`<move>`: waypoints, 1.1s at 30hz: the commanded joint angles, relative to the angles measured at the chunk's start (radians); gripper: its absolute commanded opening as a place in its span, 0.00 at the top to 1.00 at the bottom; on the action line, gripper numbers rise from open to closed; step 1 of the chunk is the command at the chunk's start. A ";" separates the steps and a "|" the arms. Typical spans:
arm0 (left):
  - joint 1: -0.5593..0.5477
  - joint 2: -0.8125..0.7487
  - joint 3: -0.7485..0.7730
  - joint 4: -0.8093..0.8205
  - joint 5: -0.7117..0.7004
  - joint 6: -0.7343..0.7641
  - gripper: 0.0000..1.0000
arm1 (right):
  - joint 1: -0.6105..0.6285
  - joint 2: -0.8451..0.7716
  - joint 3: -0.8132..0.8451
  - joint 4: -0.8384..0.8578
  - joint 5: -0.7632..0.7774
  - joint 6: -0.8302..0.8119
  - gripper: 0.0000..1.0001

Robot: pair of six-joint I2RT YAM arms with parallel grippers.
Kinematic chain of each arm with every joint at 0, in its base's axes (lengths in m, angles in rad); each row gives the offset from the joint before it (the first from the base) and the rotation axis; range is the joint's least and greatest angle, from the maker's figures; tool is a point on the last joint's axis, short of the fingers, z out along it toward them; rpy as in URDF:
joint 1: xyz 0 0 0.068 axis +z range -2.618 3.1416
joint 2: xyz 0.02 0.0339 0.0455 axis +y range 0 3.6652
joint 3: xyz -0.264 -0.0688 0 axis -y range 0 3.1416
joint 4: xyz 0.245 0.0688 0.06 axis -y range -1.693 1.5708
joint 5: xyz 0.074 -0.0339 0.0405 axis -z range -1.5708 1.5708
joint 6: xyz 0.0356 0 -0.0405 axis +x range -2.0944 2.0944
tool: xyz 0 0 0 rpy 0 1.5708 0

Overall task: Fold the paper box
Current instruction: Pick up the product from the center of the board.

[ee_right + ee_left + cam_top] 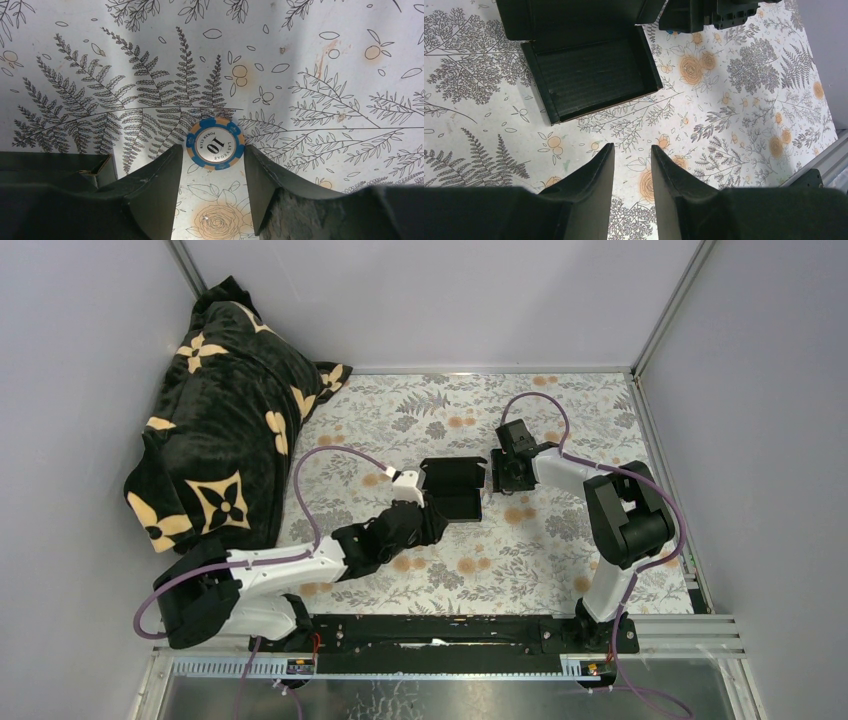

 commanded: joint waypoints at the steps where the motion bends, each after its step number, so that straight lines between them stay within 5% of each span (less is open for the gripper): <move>1: 0.009 -0.031 -0.017 -0.001 -0.037 0.001 0.60 | 0.005 0.050 -0.025 -0.122 0.000 0.014 0.46; 10: 0.012 -0.047 -0.035 -0.002 -0.042 -0.002 0.60 | 0.008 0.049 -0.027 -0.119 -0.005 0.022 0.55; 33: 0.015 -0.040 -0.037 -0.002 -0.042 0.004 0.60 | 0.023 -0.010 -0.007 -0.135 0.018 0.012 0.59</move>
